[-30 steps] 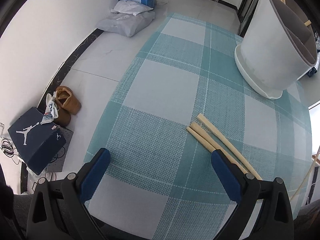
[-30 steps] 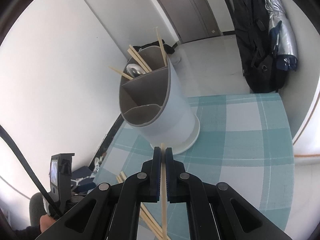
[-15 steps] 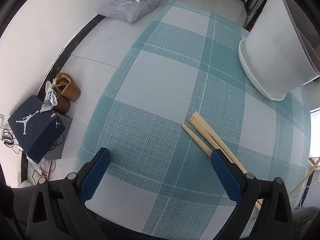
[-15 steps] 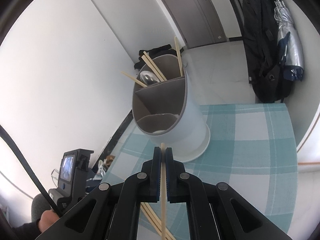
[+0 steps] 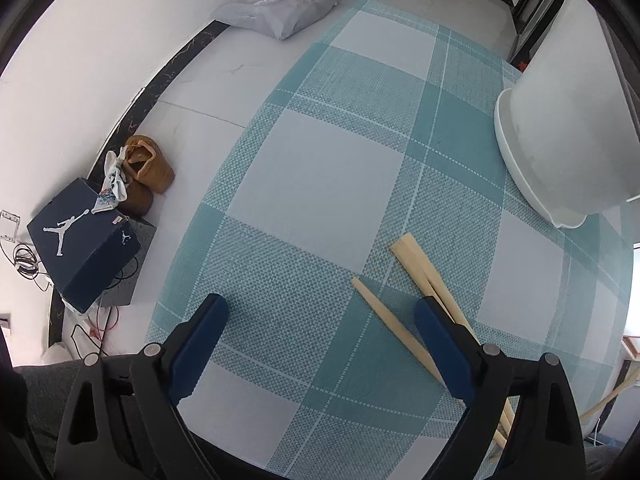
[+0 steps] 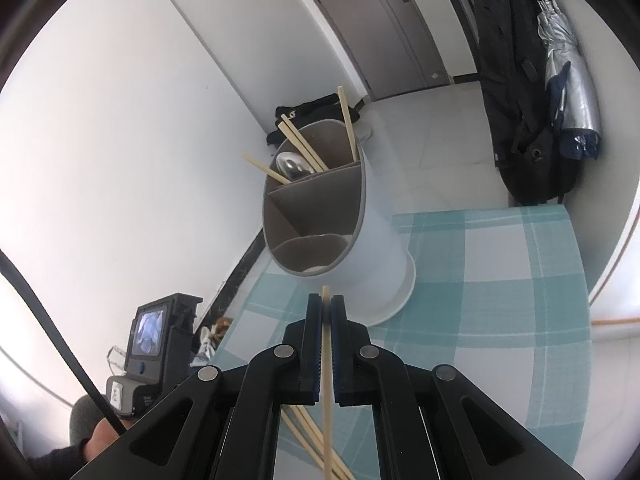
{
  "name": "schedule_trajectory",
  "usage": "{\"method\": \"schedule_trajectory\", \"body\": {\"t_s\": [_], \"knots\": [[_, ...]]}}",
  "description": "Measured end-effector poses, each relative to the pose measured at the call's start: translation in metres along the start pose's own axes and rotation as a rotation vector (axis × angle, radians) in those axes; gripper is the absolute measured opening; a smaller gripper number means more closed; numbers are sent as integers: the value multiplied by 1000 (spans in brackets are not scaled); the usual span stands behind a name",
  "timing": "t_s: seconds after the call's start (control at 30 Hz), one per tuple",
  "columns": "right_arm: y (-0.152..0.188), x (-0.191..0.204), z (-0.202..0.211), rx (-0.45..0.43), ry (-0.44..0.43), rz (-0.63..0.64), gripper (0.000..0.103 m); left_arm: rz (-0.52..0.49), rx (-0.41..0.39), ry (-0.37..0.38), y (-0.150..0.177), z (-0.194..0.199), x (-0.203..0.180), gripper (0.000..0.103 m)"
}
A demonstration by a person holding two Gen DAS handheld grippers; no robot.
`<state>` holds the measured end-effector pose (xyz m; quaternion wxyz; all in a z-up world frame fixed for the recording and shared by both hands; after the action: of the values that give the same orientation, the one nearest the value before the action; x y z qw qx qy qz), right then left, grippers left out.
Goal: Organize utensils
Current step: 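Lower the left gripper onto a wooden chopstick and close it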
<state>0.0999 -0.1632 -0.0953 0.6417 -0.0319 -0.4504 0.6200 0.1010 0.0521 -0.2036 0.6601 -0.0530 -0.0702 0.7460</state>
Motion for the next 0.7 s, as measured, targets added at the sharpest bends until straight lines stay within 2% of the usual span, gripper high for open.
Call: {"method": "schedule_trajectory", "body": {"t_s": [0.1, 0.17, 0.23, 0.33, 0.53, 0.7], "knots": [[-2, 0, 3, -6, -3, -4, 3, -1, -12, -1, -2, 5, -5, 72], [-2, 1, 5, -9, -6, -5, 3, -25, -17, -1, -3, 9, -15, 47], [-3, 1, 7, -15, -9, -5, 3, -33, -20, 3, -4, 11, -22, 31], [-4, 2, 10, -23, -11, -4, 3, -8, -32, 12, -5, 11, -29, 14], [-4, -1, 13, -28, -1, -8, 3, 85, -82, 29, -12, 12, -28, 2], [-4, -5, 16, -33, 13, -3, 3, 118, -113, 61, -17, 11, -28, 2]]}}
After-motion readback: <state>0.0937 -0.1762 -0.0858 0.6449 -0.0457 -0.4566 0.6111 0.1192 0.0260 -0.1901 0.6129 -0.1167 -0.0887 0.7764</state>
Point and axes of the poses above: each gripper's, at about its wrist camera, not at the fingertips, and z roughly against the way its jaws point, x to its left, y to its underside, the point moved 6 cm from there along -z, roughly the way its jaws point, and after that the axes turned 10 degrees about -z, right-handed, at the moved point
